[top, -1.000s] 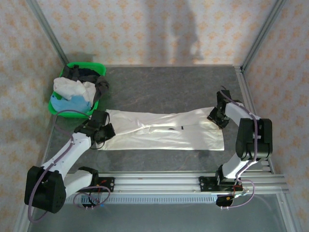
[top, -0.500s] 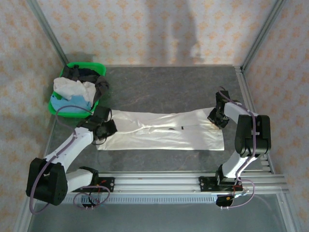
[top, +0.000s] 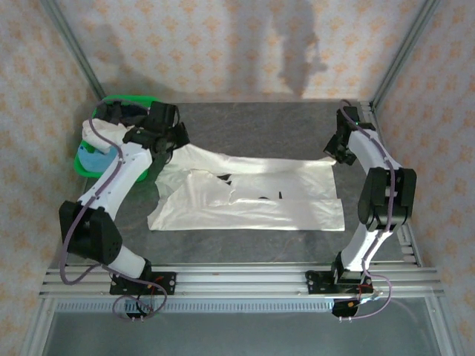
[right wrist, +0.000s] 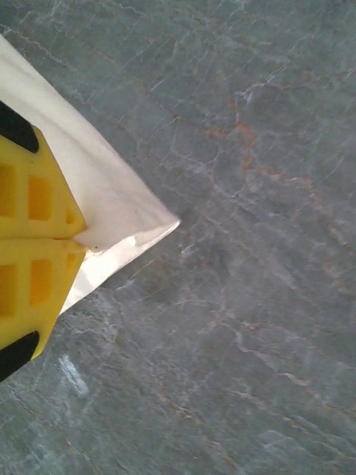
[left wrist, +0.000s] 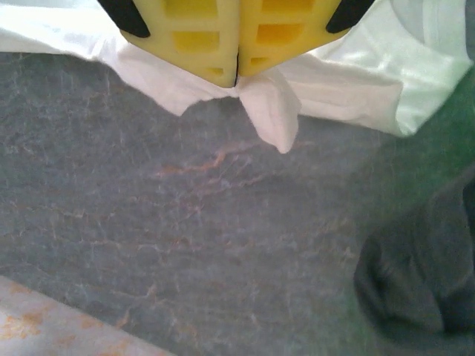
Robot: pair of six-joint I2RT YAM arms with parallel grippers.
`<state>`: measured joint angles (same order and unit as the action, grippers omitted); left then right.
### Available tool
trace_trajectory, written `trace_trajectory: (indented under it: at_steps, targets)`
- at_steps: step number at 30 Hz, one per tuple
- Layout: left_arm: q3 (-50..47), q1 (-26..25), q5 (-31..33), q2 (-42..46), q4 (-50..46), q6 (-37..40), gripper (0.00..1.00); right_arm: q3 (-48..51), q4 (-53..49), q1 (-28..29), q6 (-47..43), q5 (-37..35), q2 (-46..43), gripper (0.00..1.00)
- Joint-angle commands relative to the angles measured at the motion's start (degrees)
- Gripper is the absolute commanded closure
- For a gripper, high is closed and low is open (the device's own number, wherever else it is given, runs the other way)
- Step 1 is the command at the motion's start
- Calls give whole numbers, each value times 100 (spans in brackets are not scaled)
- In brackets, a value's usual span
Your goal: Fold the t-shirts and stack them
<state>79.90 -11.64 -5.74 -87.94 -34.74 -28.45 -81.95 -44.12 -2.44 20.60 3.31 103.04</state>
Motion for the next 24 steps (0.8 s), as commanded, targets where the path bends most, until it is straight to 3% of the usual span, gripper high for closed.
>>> trace_trajectory:
  at_steps: [1,5,8,12,15,19,24]
  targets:
    - [348,11,301,-56,-277,312,100,-372,-455,-108,-182,-268,156,100]
    - [1009,56,334,-595,-255,490,100,-1170,-532,-229,-175,226,677,100]
    - [1549,70,371,-1037,-370,560,100,-1601,-772,-229,-238,201,921,100]
    - [1407,64,163,-894,-429,428,100,-1103,-689,-224,-296,211,553,100]
    - [666,17,265,-242,-440,359,100,-243,-356,-232,-299,263,10,100]
    - [-1096,-197,485,960,-226,181,100,938,-31,-231,-247,146,-556,100]
    - [-2917,-326,637,1999,-69,-186,100,1786,248,-235,-176,-14,-697,100]
